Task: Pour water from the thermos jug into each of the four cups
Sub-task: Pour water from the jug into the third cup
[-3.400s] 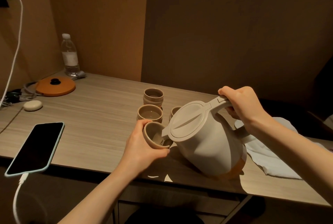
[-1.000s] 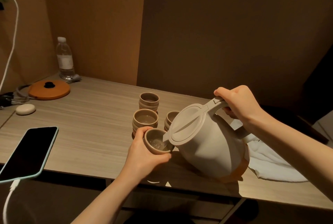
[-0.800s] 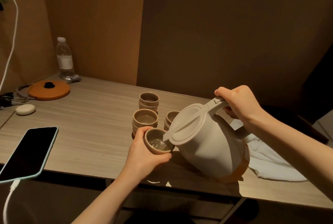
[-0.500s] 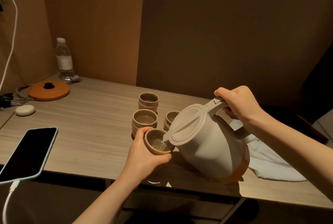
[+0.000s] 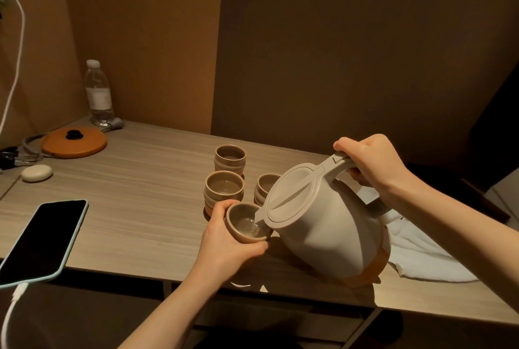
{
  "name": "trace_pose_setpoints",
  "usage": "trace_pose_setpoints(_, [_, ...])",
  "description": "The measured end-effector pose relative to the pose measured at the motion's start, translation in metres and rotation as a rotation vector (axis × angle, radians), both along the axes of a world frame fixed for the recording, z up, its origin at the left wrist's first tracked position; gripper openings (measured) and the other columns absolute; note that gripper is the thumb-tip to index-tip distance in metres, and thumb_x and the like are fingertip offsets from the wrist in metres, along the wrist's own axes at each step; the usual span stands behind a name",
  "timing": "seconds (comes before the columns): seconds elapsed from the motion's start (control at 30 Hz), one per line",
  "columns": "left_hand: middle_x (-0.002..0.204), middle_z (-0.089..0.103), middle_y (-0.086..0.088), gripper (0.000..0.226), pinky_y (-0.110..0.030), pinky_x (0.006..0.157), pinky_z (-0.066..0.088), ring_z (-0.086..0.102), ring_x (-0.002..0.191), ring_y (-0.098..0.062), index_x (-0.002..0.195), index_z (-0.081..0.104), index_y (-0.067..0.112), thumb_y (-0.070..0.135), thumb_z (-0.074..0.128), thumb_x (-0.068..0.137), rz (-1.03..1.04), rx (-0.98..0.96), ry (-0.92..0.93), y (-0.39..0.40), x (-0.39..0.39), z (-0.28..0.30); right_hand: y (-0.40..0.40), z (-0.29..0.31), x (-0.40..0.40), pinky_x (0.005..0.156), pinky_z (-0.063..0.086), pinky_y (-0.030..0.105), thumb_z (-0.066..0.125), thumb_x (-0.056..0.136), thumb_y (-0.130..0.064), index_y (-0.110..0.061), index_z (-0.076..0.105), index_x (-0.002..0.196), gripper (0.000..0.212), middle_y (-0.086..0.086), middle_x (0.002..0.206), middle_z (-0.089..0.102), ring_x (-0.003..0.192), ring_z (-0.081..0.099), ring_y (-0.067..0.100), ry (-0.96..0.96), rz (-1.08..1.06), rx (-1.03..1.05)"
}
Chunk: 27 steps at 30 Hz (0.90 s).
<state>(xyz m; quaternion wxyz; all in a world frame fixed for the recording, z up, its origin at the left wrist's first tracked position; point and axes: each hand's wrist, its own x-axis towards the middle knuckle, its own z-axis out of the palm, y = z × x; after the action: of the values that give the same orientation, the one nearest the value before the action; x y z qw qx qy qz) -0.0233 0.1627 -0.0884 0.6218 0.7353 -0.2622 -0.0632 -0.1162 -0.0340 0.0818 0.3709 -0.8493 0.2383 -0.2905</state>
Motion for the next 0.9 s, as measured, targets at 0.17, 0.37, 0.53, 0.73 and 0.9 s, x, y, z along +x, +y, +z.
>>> trace_pose_setpoints(0.17, [0.114,0.057,0.009,0.089,-0.013,0.079,0.044,0.055,0.107,-0.008,0.123,0.044,0.028,0.019,0.093,0.049,0.002,0.0,0.002,-0.001,-0.0006,0.0,-0.0009,0.0,-0.0004,0.049,0.039,0.026,0.059,0.087,-0.023,-0.007,0.055,0.045,0.045,-0.002,0.035,0.046,0.035,0.042,0.009,-0.007,-0.001,-0.001])
trace_pose_setpoints(0.37, [0.112,0.057,0.012,0.087,-0.011,0.077,0.043,0.055,0.106,-0.005,0.122,0.045,0.028,0.017,0.092,0.05,-0.006,-0.005,0.012,-0.0015,-0.0022,0.0013,-0.0012,-0.001,-0.0011,0.051,0.039,0.026,0.058,0.087,-0.023,-0.006,0.055,0.045,0.045,0.001,0.038,0.047,0.036,0.043,0.009,-0.006,-0.004,-0.014])
trace_pose_setpoints(0.53, [0.112,0.058,0.01,0.087,-0.012,0.077,0.043,0.056,0.105,-0.006,0.122,0.046,0.027,0.016,0.092,0.05,-0.003,-0.009,0.019,-0.0016,-0.003,0.0015,-0.0007,-0.001,-0.0017,0.053,0.04,0.026,0.058,0.089,-0.023,-0.003,0.059,0.05,0.043,0.007,0.045,0.05,0.044,0.046,0.015,-0.006,-0.001,-0.025])
trace_pose_setpoints(0.73, [0.112,0.058,0.009,0.087,-0.012,0.077,0.043,0.056,0.106,-0.008,0.122,0.046,0.026,0.016,0.092,0.05,0.001,-0.007,0.02,-0.002,-0.0037,0.0022,-0.0028,-0.002,-0.0022,0.051,0.039,0.027,0.058,0.087,-0.024,-0.004,0.058,0.048,0.044,0.004,0.041,0.048,0.04,0.044,0.013,-0.002,-0.004,-0.01])
trace_pose_setpoints(0.9, [0.113,0.056,0.011,0.087,-0.01,0.075,0.043,0.055,0.106,-0.006,0.123,0.045,0.026,0.017,0.092,0.051,-0.003,0.003,0.017,-0.0028,-0.0048,0.0038,-0.0056,-0.0036,-0.0034,0.052,0.039,0.029,0.058,0.085,-0.025,0.001,0.06,0.052,0.043,0.008,0.043,0.049,0.041,0.044,0.015,-0.004,-0.003,-0.003])
